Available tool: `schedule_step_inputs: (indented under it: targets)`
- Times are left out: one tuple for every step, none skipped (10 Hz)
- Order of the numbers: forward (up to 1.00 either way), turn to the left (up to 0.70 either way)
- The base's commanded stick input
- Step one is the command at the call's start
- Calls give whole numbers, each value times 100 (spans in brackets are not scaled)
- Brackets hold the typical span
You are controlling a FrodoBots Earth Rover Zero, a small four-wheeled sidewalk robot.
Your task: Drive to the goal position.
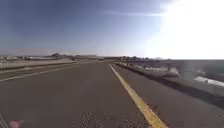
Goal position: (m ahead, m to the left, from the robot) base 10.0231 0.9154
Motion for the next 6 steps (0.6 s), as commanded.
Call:
schedule_step_inputs:
  targets:
    - [70, 0]
    - [70, 0]
    - [70, 0]
    - [70, 0]
    - [70, 0]
    - [70, 0]
